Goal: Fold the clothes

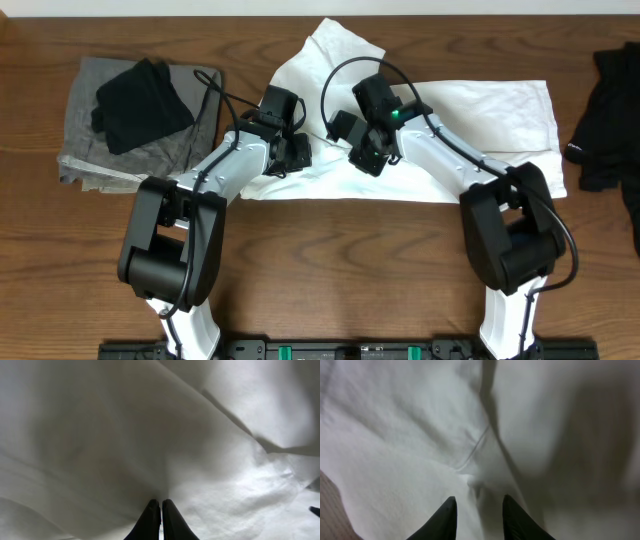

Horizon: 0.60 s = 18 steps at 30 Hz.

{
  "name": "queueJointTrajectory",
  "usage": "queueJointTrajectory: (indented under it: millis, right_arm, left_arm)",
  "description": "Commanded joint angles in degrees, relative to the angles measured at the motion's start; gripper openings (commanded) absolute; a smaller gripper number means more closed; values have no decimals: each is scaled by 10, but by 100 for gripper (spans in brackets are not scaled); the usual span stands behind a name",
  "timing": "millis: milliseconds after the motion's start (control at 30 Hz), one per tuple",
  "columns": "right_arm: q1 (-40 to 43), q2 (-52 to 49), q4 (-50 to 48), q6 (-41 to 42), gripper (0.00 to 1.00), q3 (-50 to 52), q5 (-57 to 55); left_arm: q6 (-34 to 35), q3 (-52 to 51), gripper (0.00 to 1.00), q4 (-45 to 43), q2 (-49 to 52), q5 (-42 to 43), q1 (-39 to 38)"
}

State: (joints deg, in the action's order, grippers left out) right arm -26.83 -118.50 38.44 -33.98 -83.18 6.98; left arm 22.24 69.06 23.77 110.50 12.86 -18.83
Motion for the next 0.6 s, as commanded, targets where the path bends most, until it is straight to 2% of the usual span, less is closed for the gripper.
queueJointTrajectory:
  millis: [0, 367, 567]
  right_arm:
    - [9, -7, 4, -8, 29, 5, 1]
    - [9, -11, -16, -8, 34, 26, 1]
    - [10, -23, -17, -8, 23, 27, 0]
  left_arm:
    - [-5, -6, 7, 1, 11, -25, 1]
    - [-5, -6, 7, 1, 11, -30, 1]
    - [-5, -6, 7, 1, 11, -30, 1]
